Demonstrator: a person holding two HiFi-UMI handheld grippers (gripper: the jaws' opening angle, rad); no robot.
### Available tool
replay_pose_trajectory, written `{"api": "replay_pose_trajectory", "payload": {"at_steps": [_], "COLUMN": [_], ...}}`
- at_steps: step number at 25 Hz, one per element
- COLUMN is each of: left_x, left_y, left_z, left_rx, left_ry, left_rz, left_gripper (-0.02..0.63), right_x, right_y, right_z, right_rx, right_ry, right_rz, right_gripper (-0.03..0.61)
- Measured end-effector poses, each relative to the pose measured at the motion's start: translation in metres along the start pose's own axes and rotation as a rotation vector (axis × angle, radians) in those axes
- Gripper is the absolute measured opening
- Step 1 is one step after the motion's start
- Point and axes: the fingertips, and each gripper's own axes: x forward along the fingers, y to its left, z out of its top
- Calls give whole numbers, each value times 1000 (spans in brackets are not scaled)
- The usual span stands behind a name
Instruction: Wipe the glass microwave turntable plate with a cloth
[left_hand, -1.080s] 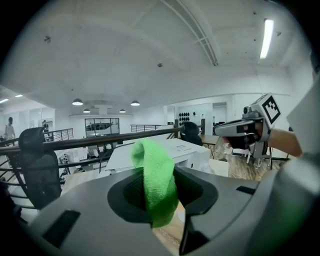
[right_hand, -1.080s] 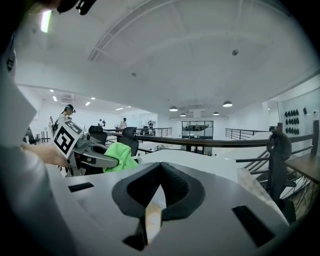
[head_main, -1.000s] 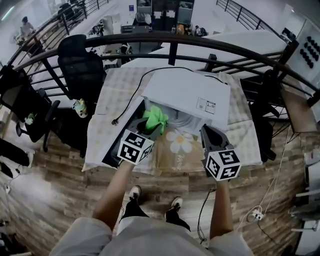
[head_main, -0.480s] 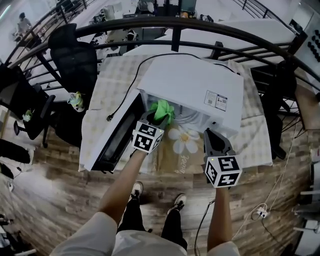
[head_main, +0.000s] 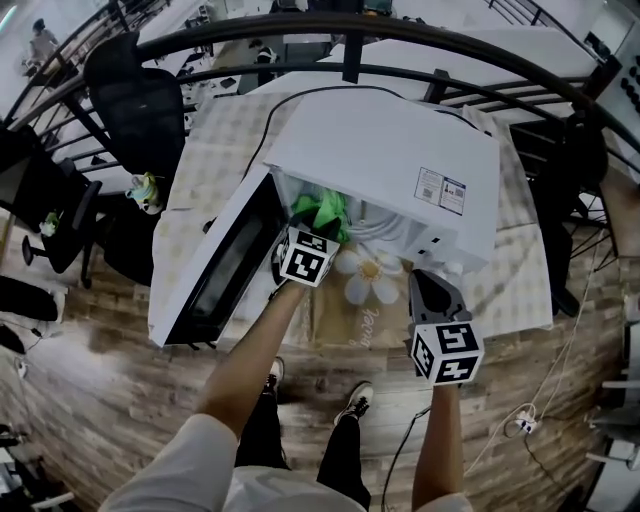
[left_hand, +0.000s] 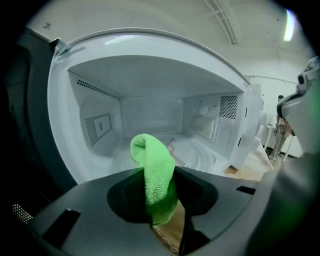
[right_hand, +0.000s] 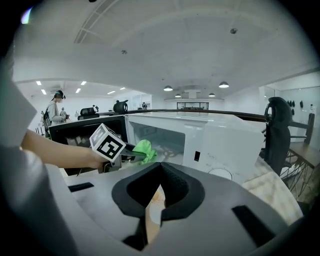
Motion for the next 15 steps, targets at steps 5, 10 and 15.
{"api": "replay_pose_trajectory", "payload": {"at_steps": [5, 10, 15], "left_x": [3, 10, 15], "left_y": [-22, -50, -79], "left_z": [-3, 0, 1], "left_rx": [3, -37, -49], "left_ry": [-4, 14, 45], "left_rz": [-20, -70, -128], "left_gripper": [135, 133, 132], "right_x": [-4, -13, -17], "right_y": [-6, -14, -17], "right_z": [-8, -4, -5], "right_rx": [20, 35, 48], "right_ry": [10, 0, -1], "right_rz": [-4, -26, -38], "right_gripper": [14, 14, 14]}}
